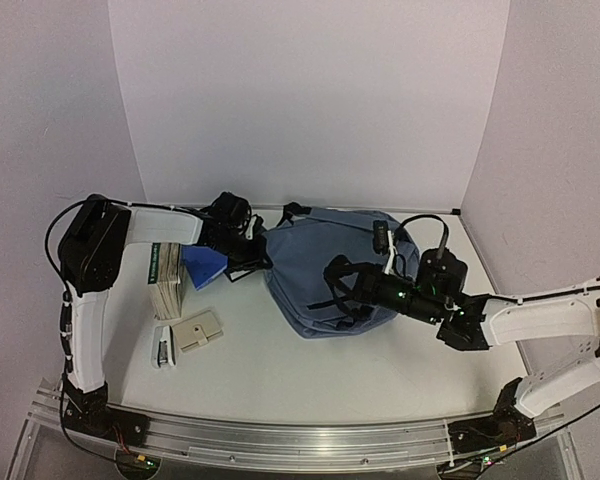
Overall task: Pack the student bag
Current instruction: Adjust the student bag at the center of the board.
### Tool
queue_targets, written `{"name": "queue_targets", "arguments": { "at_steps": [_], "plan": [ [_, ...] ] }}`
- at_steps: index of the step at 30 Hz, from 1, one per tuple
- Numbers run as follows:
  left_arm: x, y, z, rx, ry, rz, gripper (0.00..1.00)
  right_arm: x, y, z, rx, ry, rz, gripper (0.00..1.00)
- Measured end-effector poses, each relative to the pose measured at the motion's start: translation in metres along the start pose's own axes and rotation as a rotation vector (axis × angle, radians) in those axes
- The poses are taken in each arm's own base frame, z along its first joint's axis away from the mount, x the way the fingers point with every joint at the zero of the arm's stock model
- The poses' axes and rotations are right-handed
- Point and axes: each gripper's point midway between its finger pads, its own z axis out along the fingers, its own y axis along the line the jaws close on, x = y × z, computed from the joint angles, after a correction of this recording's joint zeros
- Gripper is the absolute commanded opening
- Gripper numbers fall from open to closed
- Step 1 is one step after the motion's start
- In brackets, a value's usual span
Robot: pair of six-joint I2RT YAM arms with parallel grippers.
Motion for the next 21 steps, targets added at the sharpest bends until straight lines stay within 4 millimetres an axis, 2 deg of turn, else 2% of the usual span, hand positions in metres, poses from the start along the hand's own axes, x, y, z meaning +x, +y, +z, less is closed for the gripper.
{"name": "queue_targets", "arguments": {
  "at_steps": [3,5,10,11,14,17,19,21],
  "plan": [
    [-0.010,0.002,0.004,-0.002,-0.005,0.000,0.00,0.011,0.018,-0.006,-0.057,0.060,-0.062,0.00],
    [-0.016,0.002,0.006,-0.001,-0.009,0.004,0.00,0.027,0.019,-0.007,-0.058,0.123,-0.088,0.00],
    [-0.031,0.001,0.013,0.016,-0.023,0.044,0.00,0.090,0.009,-0.006,0.007,0.333,-0.149,0.00],
    [-0.034,0.000,0.015,0.023,-0.026,0.053,0.00,0.106,0.005,-0.005,0.025,0.381,-0.159,0.03],
    [-0.039,-0.002,0.018,0.041,-0.026,0.080,0.02,0.154,-0.013,-0.009,0.094,0.520,-0.179,0.40],
    [-0.038,-0.004,0.019,0.057,-0.019,0.100,0.15,0.192,-0.026,-0.021,0.155,0.629,-0.199,0.59],
    [-0.037,-0.004,0.020,0.065,-0.027,0.107,0.27,0.202,-0.027,-0.027,0.189,0.660,-0.211,0.69],
    [-0.035,-0.003,0.020,0.072,-0.035,0.119,0.41,0.198,-0.030,-0.027,0.238,0.647,-0.223,0.78]
  ]
}}
